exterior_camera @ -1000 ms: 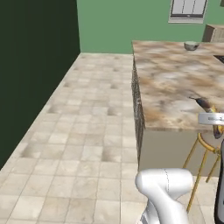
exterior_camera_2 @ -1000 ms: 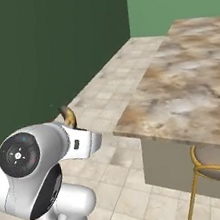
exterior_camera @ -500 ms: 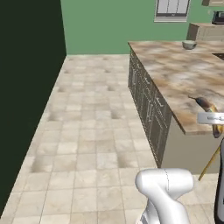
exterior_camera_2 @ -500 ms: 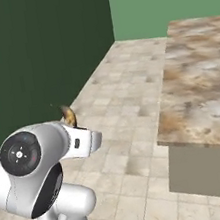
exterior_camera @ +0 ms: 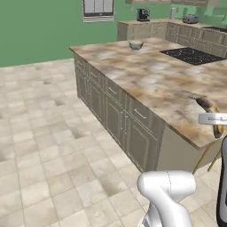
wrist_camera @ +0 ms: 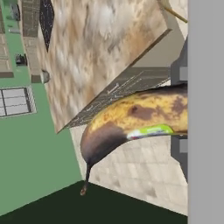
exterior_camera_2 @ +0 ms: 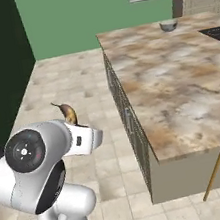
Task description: Retrieve the banana and orange from the fridge and place them into the bowl on the dining table.
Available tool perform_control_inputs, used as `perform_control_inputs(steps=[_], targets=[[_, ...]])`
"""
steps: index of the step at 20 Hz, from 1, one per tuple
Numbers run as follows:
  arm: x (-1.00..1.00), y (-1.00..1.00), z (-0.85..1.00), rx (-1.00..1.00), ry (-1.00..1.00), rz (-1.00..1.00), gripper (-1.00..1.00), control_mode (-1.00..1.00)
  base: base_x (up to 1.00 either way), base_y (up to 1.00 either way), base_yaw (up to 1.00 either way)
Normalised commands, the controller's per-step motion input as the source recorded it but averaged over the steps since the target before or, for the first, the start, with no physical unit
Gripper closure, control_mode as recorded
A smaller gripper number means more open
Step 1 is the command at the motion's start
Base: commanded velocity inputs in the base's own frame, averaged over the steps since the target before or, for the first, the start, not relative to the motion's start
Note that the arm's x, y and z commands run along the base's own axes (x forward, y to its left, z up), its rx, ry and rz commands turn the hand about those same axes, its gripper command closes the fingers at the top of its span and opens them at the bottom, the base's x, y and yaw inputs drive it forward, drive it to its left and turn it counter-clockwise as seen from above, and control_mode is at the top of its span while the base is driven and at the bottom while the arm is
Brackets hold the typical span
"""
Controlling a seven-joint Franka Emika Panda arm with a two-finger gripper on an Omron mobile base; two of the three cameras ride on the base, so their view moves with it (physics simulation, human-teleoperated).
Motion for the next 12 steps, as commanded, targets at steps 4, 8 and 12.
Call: perform_control_inputs(steps=[4,8,12], targets=[[0.00,0.00,0.00,0.00,0.00,0.00,1.00,1.00,1.00,0.86,-0.74],[0.00,0.00,0.00,0.00,0.00,0.00,1.00,1.00,0.94,0.94,-0.69],[0.00,0.00,0.00,0.00,0.00,0.00,1.00,1.00,0.76,1.00,-0.64]])
